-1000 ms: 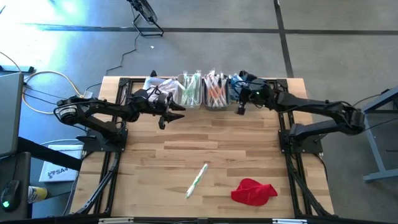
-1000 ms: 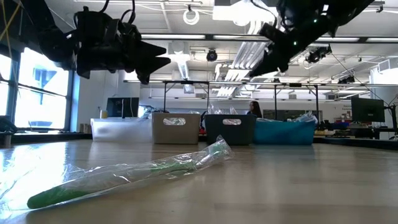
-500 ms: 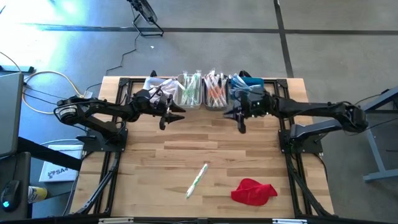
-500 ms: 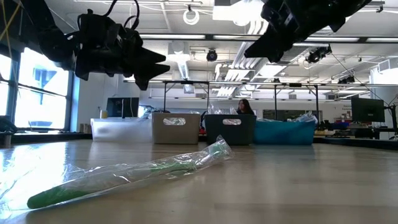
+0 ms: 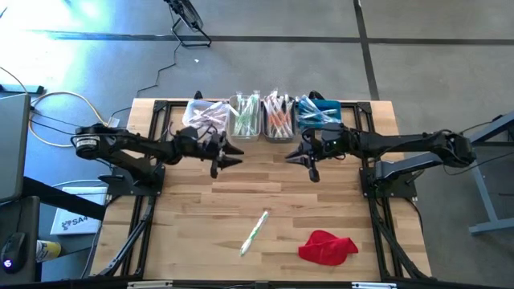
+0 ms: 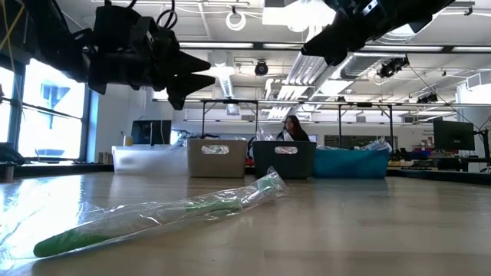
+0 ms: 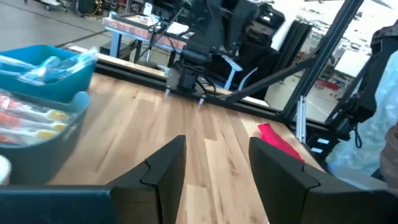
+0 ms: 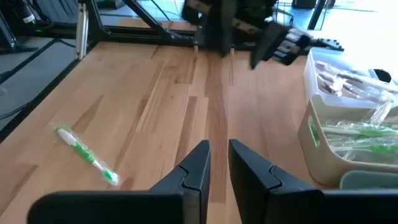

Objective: Pick & Place Toothbrushes
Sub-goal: Put the green toothbrush into the gray bin

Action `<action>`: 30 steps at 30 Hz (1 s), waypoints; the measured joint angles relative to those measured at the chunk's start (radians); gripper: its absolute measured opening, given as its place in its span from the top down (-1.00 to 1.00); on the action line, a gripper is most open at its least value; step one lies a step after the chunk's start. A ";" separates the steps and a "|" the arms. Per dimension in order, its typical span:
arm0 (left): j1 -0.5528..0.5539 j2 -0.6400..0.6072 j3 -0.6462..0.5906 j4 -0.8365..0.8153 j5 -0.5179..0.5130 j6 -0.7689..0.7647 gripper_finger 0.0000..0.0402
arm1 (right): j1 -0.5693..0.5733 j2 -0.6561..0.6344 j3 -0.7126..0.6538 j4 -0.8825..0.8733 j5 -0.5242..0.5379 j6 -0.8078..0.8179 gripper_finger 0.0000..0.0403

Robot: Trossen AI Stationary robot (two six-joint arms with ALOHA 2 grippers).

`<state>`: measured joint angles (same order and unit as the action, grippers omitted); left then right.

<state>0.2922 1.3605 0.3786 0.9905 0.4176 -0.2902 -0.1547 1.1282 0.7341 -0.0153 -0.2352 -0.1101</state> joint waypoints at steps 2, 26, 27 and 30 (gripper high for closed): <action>-0.052 0.000 0.000 -0.002 -0.059 0.005 0.14 | 0.000 0.000 -0.010 0.030 0.000 -0.006 0.75; -0.439 0.000 0.419 -0.928 -0.600 -0.135 0.61 | -0.121 -0.185 -0.475 0.675 -0.088 0.000 0.99; -0.452 0.000 0.445 -0.967 -0.609 -0.155 0.62 | -0.130 -0.202 -0.498 0.696 -0.092 0.000 0.99; -0.487 0.000 0.511 -1.054 -0.612 -0.218 0.64 | -0.163 -0.247 -0.564 0.783 -0.130 0.001 0.99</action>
<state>-0.1947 1.3605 0.8893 -0.0639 -0.1945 -0.5078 -0.3178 0.8815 0.1705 0.7682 -0.3654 -0.1095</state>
